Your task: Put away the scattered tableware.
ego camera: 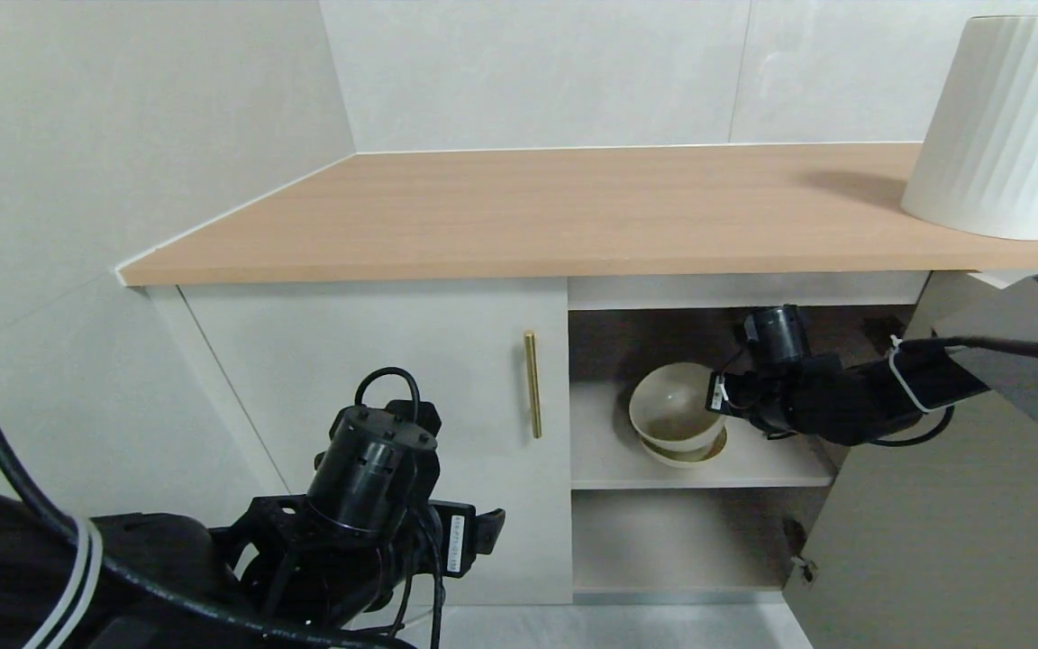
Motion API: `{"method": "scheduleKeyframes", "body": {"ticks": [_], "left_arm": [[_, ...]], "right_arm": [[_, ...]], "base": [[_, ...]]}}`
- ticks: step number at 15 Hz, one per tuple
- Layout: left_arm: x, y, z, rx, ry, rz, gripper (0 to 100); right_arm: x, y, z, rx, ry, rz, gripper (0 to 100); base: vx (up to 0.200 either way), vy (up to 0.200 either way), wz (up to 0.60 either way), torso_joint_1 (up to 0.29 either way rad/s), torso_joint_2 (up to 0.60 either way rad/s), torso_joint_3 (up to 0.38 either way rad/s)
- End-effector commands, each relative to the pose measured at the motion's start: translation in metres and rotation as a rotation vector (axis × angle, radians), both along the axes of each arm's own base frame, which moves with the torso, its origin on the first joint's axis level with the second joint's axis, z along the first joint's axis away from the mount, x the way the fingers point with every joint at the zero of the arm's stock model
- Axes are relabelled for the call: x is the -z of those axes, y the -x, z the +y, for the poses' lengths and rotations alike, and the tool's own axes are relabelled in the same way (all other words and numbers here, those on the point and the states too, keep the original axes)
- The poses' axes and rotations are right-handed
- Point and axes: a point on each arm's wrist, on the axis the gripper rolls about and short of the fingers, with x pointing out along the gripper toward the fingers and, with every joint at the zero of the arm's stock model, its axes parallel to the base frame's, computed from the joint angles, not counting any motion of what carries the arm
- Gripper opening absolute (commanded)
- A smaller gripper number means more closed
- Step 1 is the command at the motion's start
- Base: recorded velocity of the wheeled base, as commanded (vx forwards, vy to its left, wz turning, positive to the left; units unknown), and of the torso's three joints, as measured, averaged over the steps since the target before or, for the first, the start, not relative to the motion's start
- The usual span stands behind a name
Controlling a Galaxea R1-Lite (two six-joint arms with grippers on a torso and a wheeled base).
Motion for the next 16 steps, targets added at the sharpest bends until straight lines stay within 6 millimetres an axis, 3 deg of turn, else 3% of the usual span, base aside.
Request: {"method": "scheduleKeyframes", "body": {"ticks": [1, 8, 9, 14, 16], "left_arm": [[0.000, 0.000, 0.000, 0.000, 0.001, -0.001, 100], [0.000, 0.000, 0.000, -0.002, 0.001, -0.001, 100], [0.000, 0.000, 0.000, -0.003, 0.000, -0.002, 100], [-0.001, 0.000, 0.001, -0.002, 0.002, -0.002, 100], [-0.001, 0.000, 0.000, -0.003, 0.004, -0.003, 100]], "right_arm": [[0.009, -0.003, 0.000, 0.003, 0.006, 0.017, 0], [0.017, -0.006, 0.001, 0.005, 0.009, 0.027, 0], [0.018, -0.007, 0.001, 0.005, 0.010, 0.029, 100], [0.015, -0.005, 0.001, 0.003, 0.006, 0.025, 100], [0.004, 0.002, 0.005, -0.005, -0.007, 0.012, 100]], "base": [[0.000, 0.000, 0.00, 0.000, 0.00, 0.000], [0.000, 0.000, 0.00, 0.000, 0.00, 0.000], [0.000, 0.000, 0.00, 0.000, 0.00, 0.000], [0.000, 0.000, 0.00, 0.000, 0.00, 0.000], [0.000, 0.000, 0.00, 0.000, 0.00, 0.000]]}}
